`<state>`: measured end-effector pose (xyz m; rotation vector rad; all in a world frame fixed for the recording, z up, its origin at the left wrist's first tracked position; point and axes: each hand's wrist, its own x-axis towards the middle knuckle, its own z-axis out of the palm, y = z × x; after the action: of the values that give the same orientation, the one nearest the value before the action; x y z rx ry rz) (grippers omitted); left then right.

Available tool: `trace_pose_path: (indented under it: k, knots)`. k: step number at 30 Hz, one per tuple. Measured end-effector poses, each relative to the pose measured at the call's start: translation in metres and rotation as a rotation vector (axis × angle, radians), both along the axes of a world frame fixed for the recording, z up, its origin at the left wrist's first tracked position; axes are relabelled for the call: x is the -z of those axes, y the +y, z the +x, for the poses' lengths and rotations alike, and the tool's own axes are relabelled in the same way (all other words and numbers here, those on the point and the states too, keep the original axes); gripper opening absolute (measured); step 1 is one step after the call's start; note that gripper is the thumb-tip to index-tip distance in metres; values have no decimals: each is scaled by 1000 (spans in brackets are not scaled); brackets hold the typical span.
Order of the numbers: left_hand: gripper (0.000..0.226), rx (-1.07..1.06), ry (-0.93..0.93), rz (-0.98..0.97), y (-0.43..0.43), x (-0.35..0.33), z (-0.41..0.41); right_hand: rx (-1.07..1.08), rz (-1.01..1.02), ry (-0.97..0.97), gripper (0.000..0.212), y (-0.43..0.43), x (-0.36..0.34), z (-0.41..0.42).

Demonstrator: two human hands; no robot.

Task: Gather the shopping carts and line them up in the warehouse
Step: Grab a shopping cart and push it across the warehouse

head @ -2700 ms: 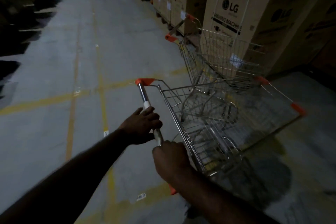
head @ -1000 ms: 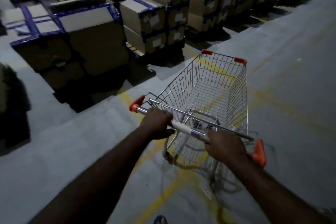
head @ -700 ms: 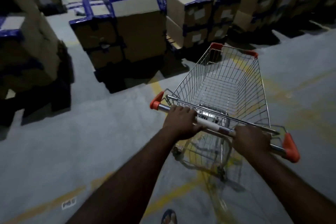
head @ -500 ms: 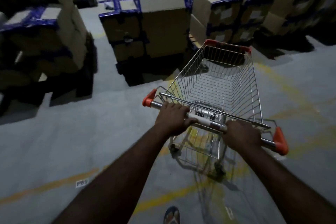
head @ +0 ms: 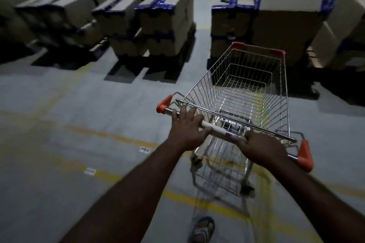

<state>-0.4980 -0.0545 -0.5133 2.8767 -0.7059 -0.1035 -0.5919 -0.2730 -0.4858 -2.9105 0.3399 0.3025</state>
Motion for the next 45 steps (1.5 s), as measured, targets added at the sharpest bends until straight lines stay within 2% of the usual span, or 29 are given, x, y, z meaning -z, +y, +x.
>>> trace_pose_path:
  k: [9, 11, 13, 17, 21, 26, 34, 38, 40, 45]
  knots:
    - [62, -226, 52, -25, 122, -5, -27, -222, 114, -179, 52, 85, 12, 13]
    - [63, -249, 50, -22, 150, -6, -24, -269, 74, -231, 59, 102, 9, 11]
    - [68, -276, 51, -27, 179, -6, -21, -306, 67, -185, 70, 123, 8, 11]
    - [71, -351, 57, -106, 237, -5, -8, -378, 44, -140, 74, 182, 2, 33]
    - [58, -421, 29, -156, 307, -9, 32, -393, -3, -147, 77, 261, -10, 76]
    - [76, -496, 89, -85, 385, -17, 88, -411, -22, -101, 65, 355, -19, 133]
    - [86, -455, 88, 173, 504, -31, 161, -443, 11, -160, 78, 466, -3, 221]
    - [76, -426, 18, 144, 542, -33, 196, -500, -40, -150, 84, 495, -2, 263]
    - [78, -401, 25, 126, 564, -29, 214, -532, -31, -126, 78, 509, -6, 283]
    - [88, -409, 45, 139, 633, -22, 270, -560, -42, -18, 82, 569, -15, 349]
